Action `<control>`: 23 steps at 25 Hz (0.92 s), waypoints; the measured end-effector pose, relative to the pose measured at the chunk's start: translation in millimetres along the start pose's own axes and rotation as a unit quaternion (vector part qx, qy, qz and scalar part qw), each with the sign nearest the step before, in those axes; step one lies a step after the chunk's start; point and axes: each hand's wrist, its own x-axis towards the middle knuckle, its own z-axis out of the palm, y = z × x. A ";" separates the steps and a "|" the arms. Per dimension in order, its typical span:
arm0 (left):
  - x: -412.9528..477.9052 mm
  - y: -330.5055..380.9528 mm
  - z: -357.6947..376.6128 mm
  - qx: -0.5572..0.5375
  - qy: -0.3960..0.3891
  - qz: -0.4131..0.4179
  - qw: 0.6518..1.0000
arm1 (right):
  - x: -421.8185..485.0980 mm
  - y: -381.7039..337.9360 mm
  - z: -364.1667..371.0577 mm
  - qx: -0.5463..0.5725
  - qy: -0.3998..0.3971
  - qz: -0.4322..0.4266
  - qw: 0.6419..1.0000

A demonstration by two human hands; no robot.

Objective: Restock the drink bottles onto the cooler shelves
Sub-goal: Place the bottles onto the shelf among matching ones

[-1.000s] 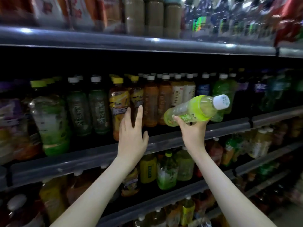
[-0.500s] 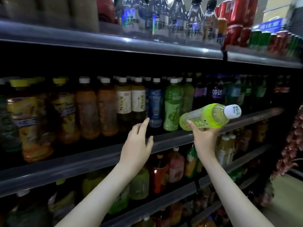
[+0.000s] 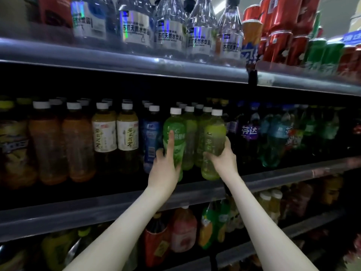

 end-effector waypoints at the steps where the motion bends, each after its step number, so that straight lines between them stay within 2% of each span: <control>1: 1.2 0.4 3.1 0.002 0.000 0.001 1.000 | 3.8 3.7 -0.5 -0.002 -0.010 0.001 1.000; 7: 6.7 -0.7 7.5 0.000 0.013 0.012 1.000 | 14.1 8.3 -5.3 -0.027 -0.058 -0.012 0.998; 13: 7.0 -4.2 9.7 -0.026 0.001 0.016 1.000 | 7.1 -1.8 1.8 -0.078 -0.054 -0.008 0.995; 18: 9.7 0.0 11.4 -0.007 0.006 0.009 1.000 | 4.1 -9.4 10.6 -0.070 -0.066 -0.008 0.995; 23: 8.7 -4.2 10.1 -0.033 -0.005 0.013 0.999 | 2.8 -5.5 14.9 -0.051 -0.064 -0.009 0.997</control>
